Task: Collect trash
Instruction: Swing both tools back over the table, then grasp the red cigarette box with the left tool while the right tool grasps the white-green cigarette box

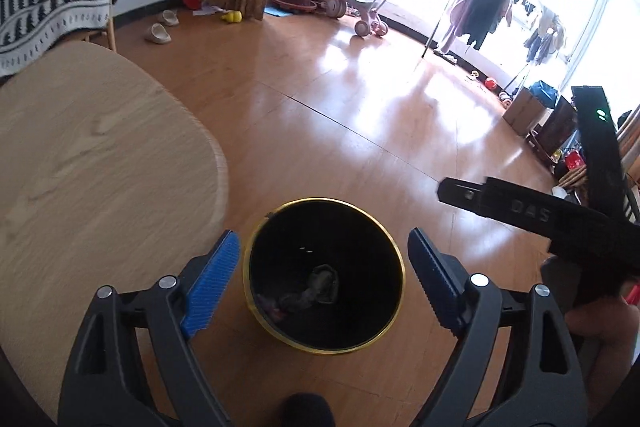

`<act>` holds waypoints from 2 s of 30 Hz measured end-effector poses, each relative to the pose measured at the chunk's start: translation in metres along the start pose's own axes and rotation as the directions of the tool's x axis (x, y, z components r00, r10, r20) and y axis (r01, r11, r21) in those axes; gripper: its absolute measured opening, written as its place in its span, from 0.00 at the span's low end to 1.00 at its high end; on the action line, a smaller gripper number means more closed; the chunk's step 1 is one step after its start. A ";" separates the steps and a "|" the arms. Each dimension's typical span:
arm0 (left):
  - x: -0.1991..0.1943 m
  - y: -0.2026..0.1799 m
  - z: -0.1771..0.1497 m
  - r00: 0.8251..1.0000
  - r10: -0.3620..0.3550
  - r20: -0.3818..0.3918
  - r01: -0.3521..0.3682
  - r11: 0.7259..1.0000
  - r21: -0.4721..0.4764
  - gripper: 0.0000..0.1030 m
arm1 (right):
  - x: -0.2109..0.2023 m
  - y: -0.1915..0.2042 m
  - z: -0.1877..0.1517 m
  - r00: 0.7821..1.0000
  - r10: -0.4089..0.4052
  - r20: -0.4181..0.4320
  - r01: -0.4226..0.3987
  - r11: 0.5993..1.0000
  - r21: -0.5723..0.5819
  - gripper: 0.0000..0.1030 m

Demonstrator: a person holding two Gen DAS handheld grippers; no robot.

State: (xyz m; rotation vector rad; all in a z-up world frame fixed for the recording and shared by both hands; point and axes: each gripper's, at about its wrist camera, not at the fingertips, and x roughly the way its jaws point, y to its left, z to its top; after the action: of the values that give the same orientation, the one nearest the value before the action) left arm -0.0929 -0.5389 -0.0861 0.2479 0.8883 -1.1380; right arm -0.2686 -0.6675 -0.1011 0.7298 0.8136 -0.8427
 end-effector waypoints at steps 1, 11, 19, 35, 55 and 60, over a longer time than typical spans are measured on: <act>-0.011 0.005 -0.001 1.000 0.013 0.010 -0.013 1.000 0.002 0.87 | -0.002 0.014 0.000 1.000 0.014 0.000 -0.014 0.999 -0.032 0.90; -0.164 0.115 -0.026 0.944 0.297 0.145 -0.302 0.953 0.017 0.90 | -0.033 0.206 -0.047 0.979 0.202 -0.028 -0.197 0.902 -0.385 0.90; -0.290 0.266 -0.095 0.809 0.574 0.124 -0.547 0.813 -0.196 0.90 | -0.065 0.381 -0.127 0.915 0.371 -0.155 -0.386 0.699 -0.602 0.90; -0.392 0.463 -0.225 0.767 0.637 -0.082 -0.616 0.693 -0.374 0.90 | -0.026 0.540 -0.221 0.860 0.371 -0.350 -0.503 0.508 -0.699 0.90; -0.350 0.469 -0.206 0.758 0.631 -0.165 -0.650 0.708 -0.276 0.58 | 0.000 0.592 -0.231 0.855 0.409 -0.319 -0.471 0.355 -0.807 0.90; -0.366 0.460 -0.203 0.754 0.643 -0.133 -0.647 0.693 -0.318 0.58 | 0.003 0.609 -0.252 0.880 0.384 -0.279 -0.391 0.255 -0.884 0.90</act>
State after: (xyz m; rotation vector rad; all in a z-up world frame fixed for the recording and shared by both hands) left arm 0.1577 0.0297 -0.0700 0.2478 0.8919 -0.3030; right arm 0.1716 -0.1777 -0.0893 -0.1480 0.9014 0.1901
